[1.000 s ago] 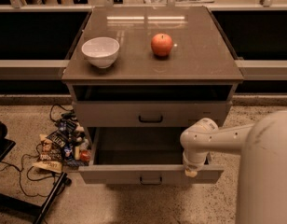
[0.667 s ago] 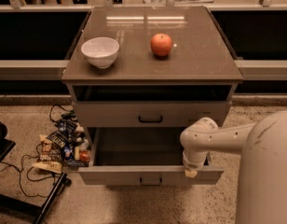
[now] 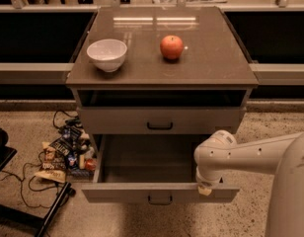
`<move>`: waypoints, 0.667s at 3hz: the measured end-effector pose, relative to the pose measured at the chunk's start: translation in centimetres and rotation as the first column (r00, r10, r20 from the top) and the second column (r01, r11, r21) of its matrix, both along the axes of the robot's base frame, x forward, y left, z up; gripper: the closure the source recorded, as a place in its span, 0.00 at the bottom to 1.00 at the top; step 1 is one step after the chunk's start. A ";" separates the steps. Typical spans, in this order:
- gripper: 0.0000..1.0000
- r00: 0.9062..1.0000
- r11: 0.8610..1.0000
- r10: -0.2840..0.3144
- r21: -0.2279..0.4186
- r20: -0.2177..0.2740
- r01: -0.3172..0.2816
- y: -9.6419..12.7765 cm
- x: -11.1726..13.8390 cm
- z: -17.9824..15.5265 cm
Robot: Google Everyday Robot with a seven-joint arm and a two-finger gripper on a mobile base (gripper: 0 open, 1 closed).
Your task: Open middle drawer
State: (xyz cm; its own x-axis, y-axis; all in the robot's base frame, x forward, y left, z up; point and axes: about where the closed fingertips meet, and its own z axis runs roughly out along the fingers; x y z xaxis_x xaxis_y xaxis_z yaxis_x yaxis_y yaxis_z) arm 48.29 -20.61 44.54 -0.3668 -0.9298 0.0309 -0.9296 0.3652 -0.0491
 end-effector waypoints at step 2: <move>1.00 0.999 0.999 -0.053 0.003 0.007 0.053 -0.1 -2.6 0.8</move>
Offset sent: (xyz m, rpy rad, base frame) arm -0.1905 -0.0073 0.0550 0.0331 -0.0504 -0.3814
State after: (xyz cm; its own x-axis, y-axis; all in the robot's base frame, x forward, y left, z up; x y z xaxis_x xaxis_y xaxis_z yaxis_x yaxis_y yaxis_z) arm 45.69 -20.70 45.34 -0.4159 -0.9091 0.0250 -0.9086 0.4142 -0.0545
